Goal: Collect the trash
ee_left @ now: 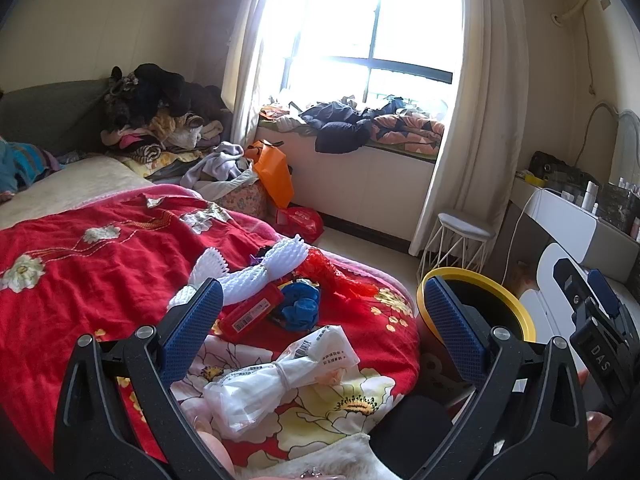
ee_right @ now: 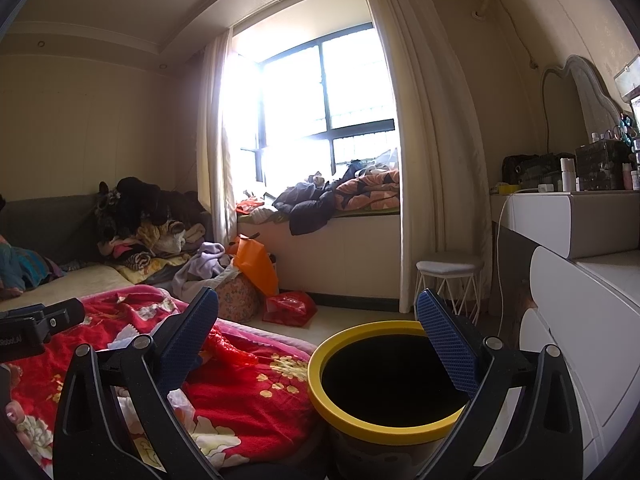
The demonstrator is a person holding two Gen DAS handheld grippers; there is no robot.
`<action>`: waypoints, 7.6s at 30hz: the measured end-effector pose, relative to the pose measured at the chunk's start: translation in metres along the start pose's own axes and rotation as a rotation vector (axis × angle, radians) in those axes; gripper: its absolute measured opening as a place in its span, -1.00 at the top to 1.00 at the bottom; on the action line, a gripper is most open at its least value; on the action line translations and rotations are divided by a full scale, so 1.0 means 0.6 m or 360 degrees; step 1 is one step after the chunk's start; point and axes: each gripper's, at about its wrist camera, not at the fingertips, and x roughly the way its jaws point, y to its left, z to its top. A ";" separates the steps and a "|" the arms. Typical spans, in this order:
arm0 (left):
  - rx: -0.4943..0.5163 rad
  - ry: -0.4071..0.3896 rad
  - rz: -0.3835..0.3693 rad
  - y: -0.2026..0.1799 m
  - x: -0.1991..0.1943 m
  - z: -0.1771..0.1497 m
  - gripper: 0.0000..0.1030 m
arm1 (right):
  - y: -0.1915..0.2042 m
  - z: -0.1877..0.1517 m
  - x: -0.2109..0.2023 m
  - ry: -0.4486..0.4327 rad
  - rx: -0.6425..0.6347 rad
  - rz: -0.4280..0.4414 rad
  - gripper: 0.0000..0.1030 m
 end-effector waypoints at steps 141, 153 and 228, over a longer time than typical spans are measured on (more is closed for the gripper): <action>-0.0110 0.0370 -0.0377 0.061 0.152 0.021 0.78 | -0.076 -0.015 0.206 0.0647 0.0389 0.0286 0.45; -0.0033 0.0419 -0.0458 0.007 0.168 0.015 0.78 | -0.148 -0.013 0.205 0.0601 0.0468 0.0106 0.45; 0.0045 0.0482 -0.0524 -0.144 0.278 -0.005 -0.79 | -0.238 -0.044 0.202 0.0546 0.0411 -0.0181 -0.60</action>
